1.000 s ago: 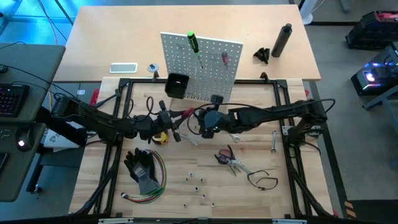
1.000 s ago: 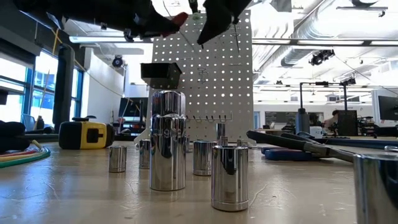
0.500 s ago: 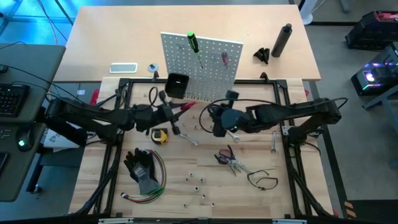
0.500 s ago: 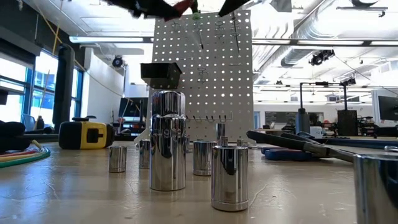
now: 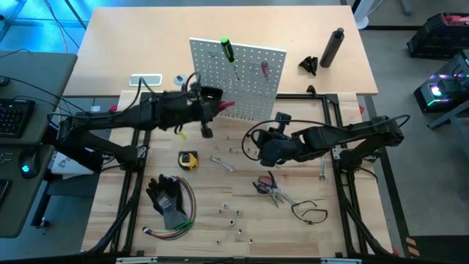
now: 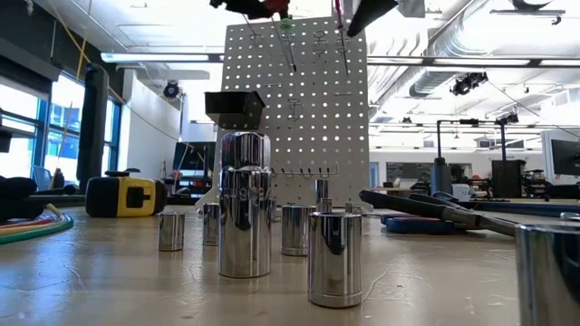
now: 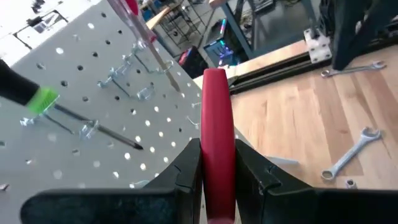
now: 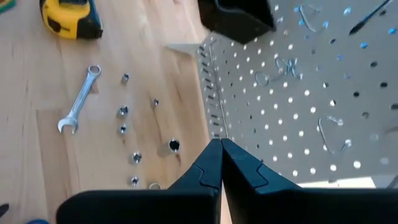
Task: Hang tools onto peg board
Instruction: Hang the red allen wrench on the white peg board
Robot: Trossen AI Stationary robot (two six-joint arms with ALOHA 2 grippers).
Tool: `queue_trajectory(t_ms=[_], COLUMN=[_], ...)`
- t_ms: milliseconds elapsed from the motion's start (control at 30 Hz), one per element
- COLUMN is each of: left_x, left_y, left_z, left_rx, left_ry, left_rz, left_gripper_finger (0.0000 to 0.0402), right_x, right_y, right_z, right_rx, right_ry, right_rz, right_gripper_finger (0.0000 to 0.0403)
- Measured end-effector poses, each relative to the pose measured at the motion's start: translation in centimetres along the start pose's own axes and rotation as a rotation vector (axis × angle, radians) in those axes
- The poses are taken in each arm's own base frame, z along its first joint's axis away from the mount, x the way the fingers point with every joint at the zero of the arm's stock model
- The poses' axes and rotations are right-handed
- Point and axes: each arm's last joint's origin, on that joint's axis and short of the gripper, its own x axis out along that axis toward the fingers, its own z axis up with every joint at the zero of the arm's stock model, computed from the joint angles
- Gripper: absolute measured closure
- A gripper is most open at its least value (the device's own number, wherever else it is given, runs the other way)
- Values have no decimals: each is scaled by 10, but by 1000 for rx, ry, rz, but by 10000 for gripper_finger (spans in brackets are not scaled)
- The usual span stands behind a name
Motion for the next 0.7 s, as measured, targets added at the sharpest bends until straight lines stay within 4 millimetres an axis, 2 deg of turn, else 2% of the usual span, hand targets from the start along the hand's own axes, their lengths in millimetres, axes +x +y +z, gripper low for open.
queue_trajectory(t_ms=[167, 367, 700], left_x=[17, 43, 59], left_y=[14, 21, 32], left_z=[7, 8, 11], left_rx=[33, 82, 62], left_ry=[47, 145, 176], left_rz=[-44, -77, -94], left_gripper_finger=[350, 350, 350], right_x=[-2, -3, -6], right_y=[8, 18, 29], right_z=[-7, -12, -23], right_rx=[-19, -29, -46], right_ry=[53, 80, 124], right_rz=[-1, -14, -60], right_gripper_finger=[402, 402, 402])
